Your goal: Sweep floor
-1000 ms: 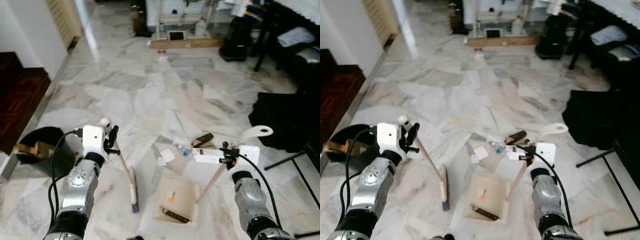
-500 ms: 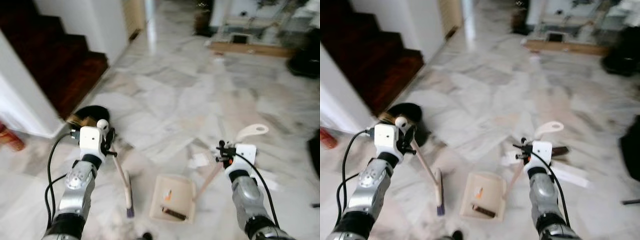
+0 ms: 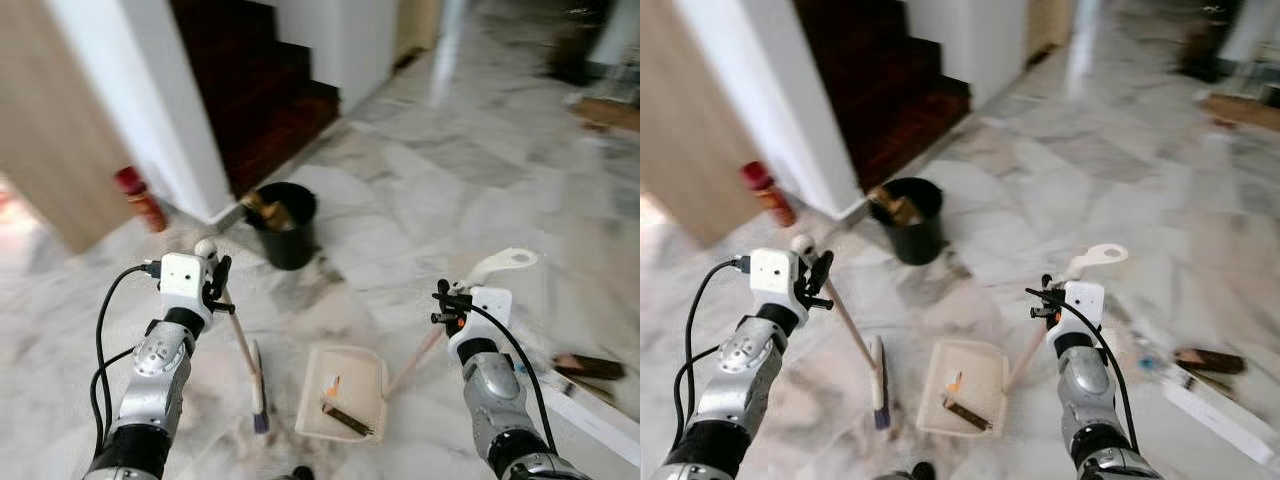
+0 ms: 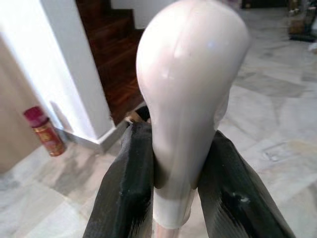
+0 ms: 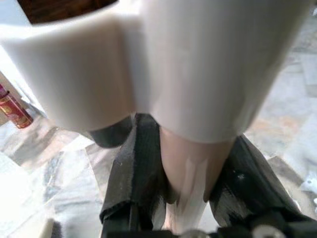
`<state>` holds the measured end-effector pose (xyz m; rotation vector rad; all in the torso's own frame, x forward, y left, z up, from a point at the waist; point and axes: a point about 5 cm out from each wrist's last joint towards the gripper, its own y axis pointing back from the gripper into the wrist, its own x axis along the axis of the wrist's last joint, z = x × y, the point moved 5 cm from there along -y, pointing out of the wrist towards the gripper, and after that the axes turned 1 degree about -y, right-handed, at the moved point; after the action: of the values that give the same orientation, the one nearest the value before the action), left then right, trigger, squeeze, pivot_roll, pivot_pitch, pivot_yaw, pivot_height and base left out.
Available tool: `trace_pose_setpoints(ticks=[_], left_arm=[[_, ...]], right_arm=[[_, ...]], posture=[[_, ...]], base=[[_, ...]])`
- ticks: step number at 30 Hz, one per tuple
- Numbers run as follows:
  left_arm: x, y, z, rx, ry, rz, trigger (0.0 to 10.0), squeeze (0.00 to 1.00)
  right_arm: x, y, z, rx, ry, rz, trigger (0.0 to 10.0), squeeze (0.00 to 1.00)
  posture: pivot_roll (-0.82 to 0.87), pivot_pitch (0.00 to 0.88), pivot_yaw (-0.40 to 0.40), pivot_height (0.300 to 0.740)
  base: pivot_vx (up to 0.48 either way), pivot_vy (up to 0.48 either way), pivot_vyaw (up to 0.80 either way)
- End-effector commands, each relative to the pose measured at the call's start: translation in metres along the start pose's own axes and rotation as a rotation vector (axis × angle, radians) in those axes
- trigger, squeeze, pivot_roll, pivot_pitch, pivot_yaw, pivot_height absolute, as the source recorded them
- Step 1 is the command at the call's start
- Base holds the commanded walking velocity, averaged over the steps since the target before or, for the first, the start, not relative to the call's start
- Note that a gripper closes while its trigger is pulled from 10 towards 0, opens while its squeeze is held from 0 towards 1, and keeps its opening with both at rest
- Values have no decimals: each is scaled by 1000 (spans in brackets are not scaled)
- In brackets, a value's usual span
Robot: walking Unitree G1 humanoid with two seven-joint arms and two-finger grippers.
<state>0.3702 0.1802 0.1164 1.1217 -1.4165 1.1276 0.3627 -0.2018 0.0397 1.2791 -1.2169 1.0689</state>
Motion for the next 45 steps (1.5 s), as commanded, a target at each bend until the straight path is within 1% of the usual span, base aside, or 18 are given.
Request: trace_pose_setpoints(ticks=[1,5,11,15,20,22,25,28,45], left_arm=[[8,-2,-3,3,-16,24,10000,0],[7,-2,-3,20,4,24,10000,0],[5,-1,1,-1,19,20,10000,0],[6,0,0,8,28,29,10000,0],[6,0,1,5,25,27,10000,0],[4,0,0,9,12,15,10000,0],[4,0,0,8,18,17,10000,0],[4,0,1,5,20,18,10000,0],[6,-4,3,-8,16,26,10000,0]], right_arm=[[8,-4,2,-9,-5,22,10000,0],[7,-4,1,-4,2,16,10000,0],[7,-5,-3,5,-3,13,10000,0],[9,-6,-5,17,-7,21,10000,0],[17,-7,-6,27,32,60,10000,0],[16,-7,-6,28,34,56,10000,0],[16,-8,-5,18,22,48,10000,0],[16,-8,-2,0,5,46,10000,0],[14,-8,-6,10,17,40,10000,0]], posture=[[40,84,39,740],[39,86,38,740],[38,79,33,740],[39,79,32,740],[39,67,30,740],[39,62,30,740],[38,59,30,740],[39,56,31,740],[42,21,36,740]], base=[[0,0,0],[0,0,0],[0,0,0],[0,0,0],[48,0,135],[242,0,800],[250,0,663],[260,0,0],[296,0,0]])
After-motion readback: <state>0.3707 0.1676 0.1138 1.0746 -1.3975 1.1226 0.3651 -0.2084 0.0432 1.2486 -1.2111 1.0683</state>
